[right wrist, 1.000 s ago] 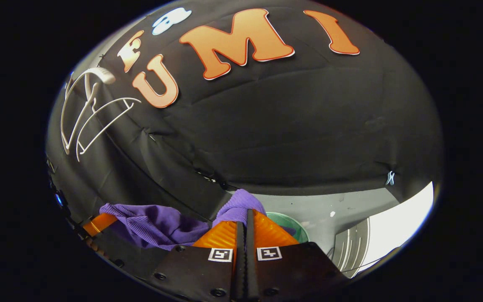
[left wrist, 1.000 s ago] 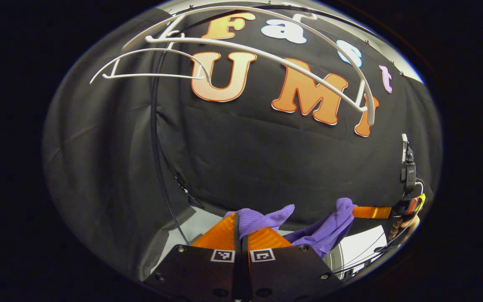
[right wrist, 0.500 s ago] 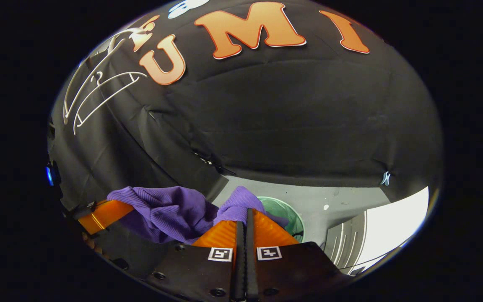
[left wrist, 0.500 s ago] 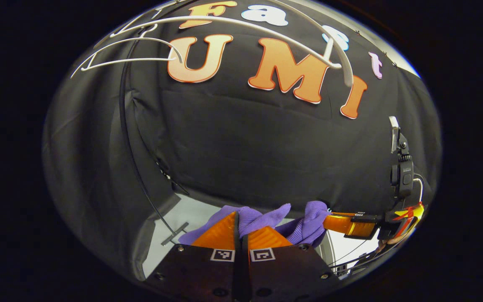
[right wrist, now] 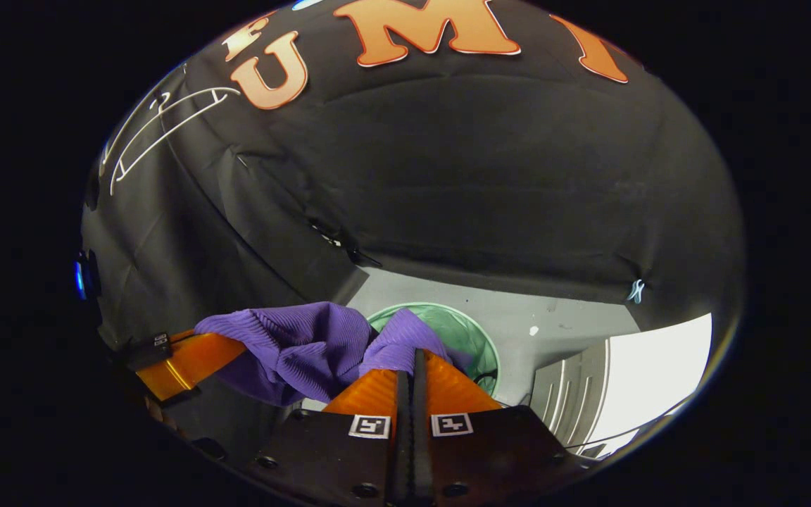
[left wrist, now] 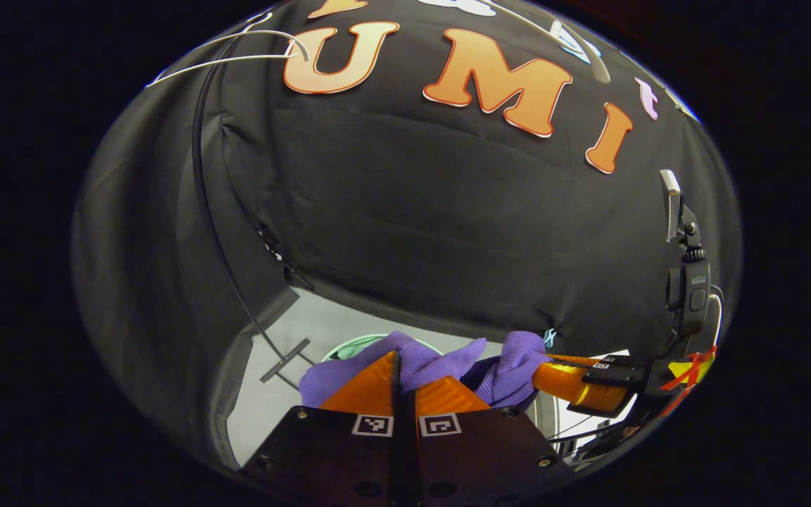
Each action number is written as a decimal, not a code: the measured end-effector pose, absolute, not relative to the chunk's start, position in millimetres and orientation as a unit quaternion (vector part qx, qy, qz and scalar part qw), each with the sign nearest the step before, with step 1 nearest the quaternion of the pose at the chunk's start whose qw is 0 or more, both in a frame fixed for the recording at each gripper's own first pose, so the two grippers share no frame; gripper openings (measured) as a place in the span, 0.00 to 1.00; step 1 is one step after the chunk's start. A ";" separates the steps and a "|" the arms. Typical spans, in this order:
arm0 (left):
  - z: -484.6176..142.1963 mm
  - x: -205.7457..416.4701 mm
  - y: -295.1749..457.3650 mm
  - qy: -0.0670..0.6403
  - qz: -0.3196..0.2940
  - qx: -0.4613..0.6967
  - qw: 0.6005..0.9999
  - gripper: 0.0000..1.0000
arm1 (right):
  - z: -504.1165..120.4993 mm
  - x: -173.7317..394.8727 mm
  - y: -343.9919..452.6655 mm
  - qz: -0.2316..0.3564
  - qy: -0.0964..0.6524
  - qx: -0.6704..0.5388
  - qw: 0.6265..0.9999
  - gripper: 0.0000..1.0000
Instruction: Grasp the clothes on the hanger with both hands and then place them into the laundry hamper below.
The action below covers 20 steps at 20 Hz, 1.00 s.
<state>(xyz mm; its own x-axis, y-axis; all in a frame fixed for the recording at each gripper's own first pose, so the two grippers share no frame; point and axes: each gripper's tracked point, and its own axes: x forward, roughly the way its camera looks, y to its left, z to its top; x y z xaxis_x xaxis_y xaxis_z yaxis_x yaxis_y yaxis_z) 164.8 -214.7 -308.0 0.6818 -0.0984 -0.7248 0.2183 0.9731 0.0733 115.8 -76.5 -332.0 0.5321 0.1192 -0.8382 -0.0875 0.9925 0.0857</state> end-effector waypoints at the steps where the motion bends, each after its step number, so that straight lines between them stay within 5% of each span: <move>1: -309.4 164.6 -215.0 0.398 -0.083 0.080 0.910 0.01 | -339.9 113.3 -75.7 0.057 0.490 0.013 0.870 0.08; 12: -339.7 145.8 -214.4 0.503 -0.050 0.107 0.856 0.02 | -395.9 82.8 -82.3 0.030 0.562 0.019 0.826 0.09; 16: -347.2 125.1 -215.6 0.532 -0.055 0.089 0.840 0.05 | -388.7 87.1 -79.8 0.025 0.556 0.033 0.830 0.24; 17: -347.5 120.5 -214.4 0.539 -0.055 0.084 0.836 0.10 | -389.0 88.5 -81.4 0.022 0.553 0.030 0.832 0.28; 18: -349.9 118.3 -210.3 0.543 -0.053 0.081 0.834 0.12 | -388.4 89.1 -83.3 0.019 0.551 0.029 0.834 0.43; 19: -353.2 120.6 -210.0 0.543 -0.055 0.076 0.835 0.27 | -389.1 89.8 -83.3 0.017 0.551 0.028 0.834 0.39; 20: -351.2 122.7 -211.6 0.541 -0.054 0.074 0.836 0.37 | -387.9 88.6 -83.1 0.016 0.550 0.029 0.834 0.46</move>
<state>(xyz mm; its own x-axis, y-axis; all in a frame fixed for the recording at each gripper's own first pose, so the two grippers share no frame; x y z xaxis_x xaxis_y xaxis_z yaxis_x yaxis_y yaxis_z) 122.7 -211.6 -351.2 0.4083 -0.0099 -0.9128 0.1709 0.9831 0.0658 88.6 -83.1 -387.9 0.3943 0.0581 -0.9172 0.0050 0.9978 0.0654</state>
